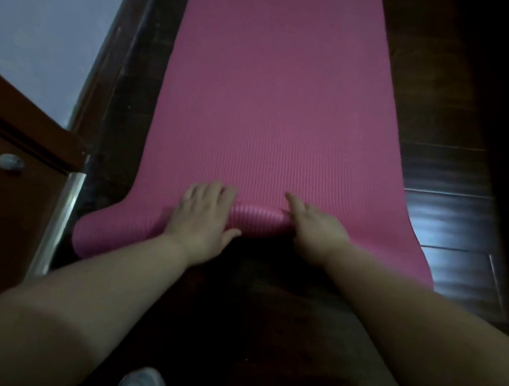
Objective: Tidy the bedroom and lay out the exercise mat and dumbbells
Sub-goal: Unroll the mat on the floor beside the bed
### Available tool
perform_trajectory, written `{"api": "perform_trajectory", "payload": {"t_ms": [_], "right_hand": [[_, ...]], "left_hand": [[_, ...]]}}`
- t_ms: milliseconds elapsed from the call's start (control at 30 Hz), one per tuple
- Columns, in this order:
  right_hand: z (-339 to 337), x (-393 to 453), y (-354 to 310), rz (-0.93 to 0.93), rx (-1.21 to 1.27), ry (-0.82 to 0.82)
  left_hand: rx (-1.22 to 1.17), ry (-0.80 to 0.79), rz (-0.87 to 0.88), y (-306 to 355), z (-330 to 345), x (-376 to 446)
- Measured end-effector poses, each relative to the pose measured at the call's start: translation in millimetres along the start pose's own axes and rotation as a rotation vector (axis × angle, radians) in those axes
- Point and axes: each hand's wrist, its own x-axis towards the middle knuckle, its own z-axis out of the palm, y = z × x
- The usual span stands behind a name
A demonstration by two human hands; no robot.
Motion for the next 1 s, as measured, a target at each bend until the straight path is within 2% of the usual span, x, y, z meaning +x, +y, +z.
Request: {"api": "perform_trajectory", "payload": {"t_ms": [100,167,267,333,433,533,600,667,767,833,933,1000], "right_hand": [[-9,6,8,0.050,0.148,-0.088],[-14,8,8,0.032,0.147,-0.141],[-17,-2,4,-0.006,0.104,-0.167],[-16,-17,0,-0.003,0.040,-0.135],[10,-47,-14,-0.071,-0.176,-0.010],[38,-69,-38,-0.162,-0.185,0.051],[49,-70,-47,-0.114,-0.160,0.116],[47,-68,-53,-0.075,-0.144,0.208],[46,-74,-54,-0.139,-0.107,0.211],[47,-85,-50,-0.167,-0.031,0.172],[44,-87,-45,-0.156,0.098,0.215],[43,-80,-38,-0.160,0.097,0.257]], "left_hand": [[0.225,-0.106,0.110,10,20,-15],[0.331,-0.168,0.130,18,28,-18],[0.294,-0.093,0.088,28,16,-23],[0.197,-0.086,0.028,32,4,-29],[0.018,-0.164,-0.068,36,-5,-44],[-0.096,-0.162,-0.110,38,-8,-58],[-0.118,-0.115,-0.084,39,-7,-64],[-0.122,-0.067,-0.089,39,-4,-72],[-0.059,0.017,-0.155,38,3,-85],[-0.012,0.005,-0.210,45,10,-97],[0.058,-0.049,-0.245,55,24,-99],[0.097,-0.031,-0.270,54,30,-91]]}}
